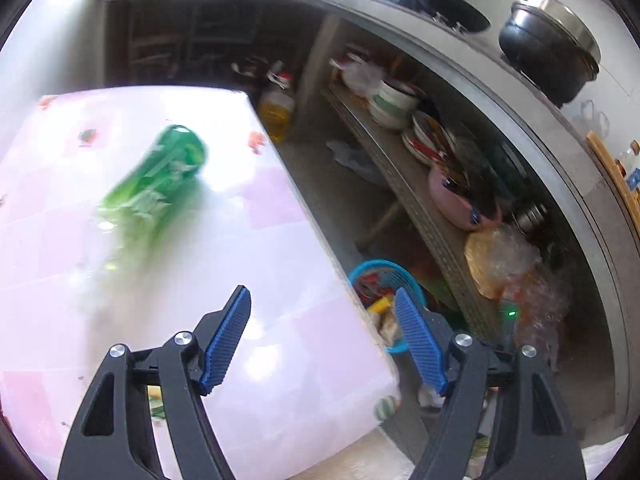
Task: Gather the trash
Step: 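Move both open tools back over the table toward the green bottle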
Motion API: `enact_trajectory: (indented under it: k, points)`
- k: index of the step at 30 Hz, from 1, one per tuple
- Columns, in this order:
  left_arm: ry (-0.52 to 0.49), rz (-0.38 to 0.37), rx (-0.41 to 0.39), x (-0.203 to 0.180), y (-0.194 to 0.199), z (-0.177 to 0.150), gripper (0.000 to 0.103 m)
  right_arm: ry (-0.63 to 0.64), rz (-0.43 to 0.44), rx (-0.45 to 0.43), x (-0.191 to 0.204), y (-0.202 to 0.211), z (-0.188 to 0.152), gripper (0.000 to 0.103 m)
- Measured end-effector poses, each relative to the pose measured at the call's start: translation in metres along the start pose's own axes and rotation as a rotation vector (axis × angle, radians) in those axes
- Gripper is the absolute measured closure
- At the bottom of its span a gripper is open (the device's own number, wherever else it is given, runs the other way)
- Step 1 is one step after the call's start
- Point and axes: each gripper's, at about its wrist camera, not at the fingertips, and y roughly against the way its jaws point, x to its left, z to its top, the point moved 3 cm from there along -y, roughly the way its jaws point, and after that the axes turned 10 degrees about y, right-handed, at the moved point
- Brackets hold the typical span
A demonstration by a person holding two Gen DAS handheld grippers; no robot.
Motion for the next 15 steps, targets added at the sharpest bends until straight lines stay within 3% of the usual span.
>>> enact_trajectory:
  k: [4, 7, 10, 15]
  points:
    - [0.031, 0.080, -0.071, 0.037, 0.020, -0.004, 0.030, 0.073, 0.130, -0.014, 0.055, 0.012, 0.024, 0.045]
    - [0.056, 0.110, -0.100, 0.061, 0.030, -0.006, 0.030, 0.158, 0.234, -0.029, 0.111, 0.021, 0.044, 0.040]
    - [0.058, 0.187, -0.161, 0.083, 0.036, -0.002, 0.030, 0.253, 0.354, -0.039, 0.174, 0.028, 0.061, 0.032]
    - [0.049, 0.262, -0.248, 0.119, 0.038, 0.017, 0.030, 0.346, 0.496, 0.051, 0.273, 0.010, 0.083, 0.019]
